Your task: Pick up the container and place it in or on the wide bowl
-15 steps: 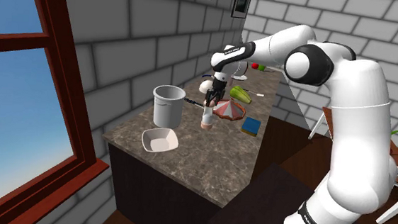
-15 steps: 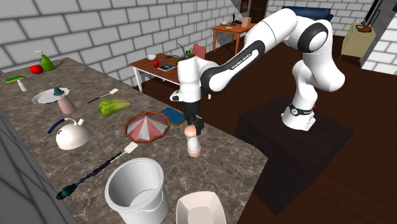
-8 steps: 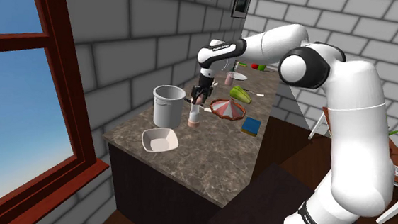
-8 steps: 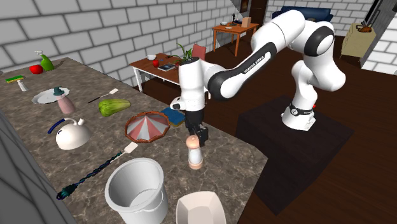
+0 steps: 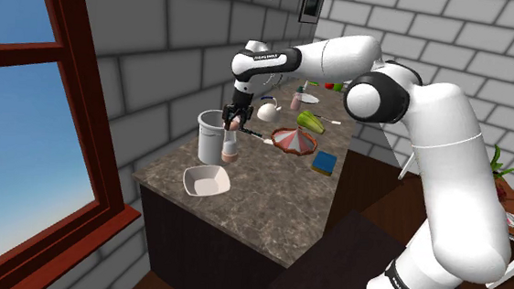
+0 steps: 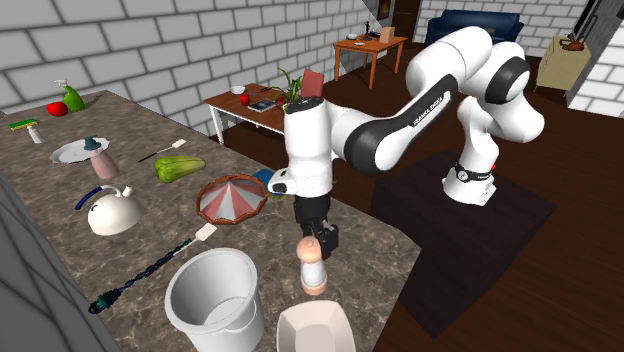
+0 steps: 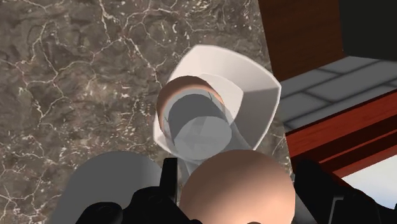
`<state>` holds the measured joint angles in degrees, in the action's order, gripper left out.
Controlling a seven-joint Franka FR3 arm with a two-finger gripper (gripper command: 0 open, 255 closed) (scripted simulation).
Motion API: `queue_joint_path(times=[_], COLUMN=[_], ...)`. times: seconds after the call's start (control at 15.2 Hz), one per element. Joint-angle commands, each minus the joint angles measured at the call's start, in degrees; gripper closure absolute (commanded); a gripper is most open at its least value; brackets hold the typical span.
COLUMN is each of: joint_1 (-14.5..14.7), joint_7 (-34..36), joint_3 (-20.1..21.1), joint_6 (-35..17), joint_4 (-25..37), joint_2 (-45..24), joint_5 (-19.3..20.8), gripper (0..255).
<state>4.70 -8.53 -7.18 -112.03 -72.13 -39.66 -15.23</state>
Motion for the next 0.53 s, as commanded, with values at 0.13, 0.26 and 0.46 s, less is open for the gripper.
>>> queue_joint_path(times=[0.13, 0.26, 0.46], joint_1=[2.4, 3.4, 3.8], joint_7=[4.8, 7.3, 7.9], joint_3=[0.8, 1.1, 1.3], joint_6=[4.4, 7.6, 7.4], joint_4=[10.8, 18.2, 19.8], joint_2=[-5.6, -9.4, -11.1], joint_5=[0.5, 0.8, 0.8], gripper=[255, 255, 255])
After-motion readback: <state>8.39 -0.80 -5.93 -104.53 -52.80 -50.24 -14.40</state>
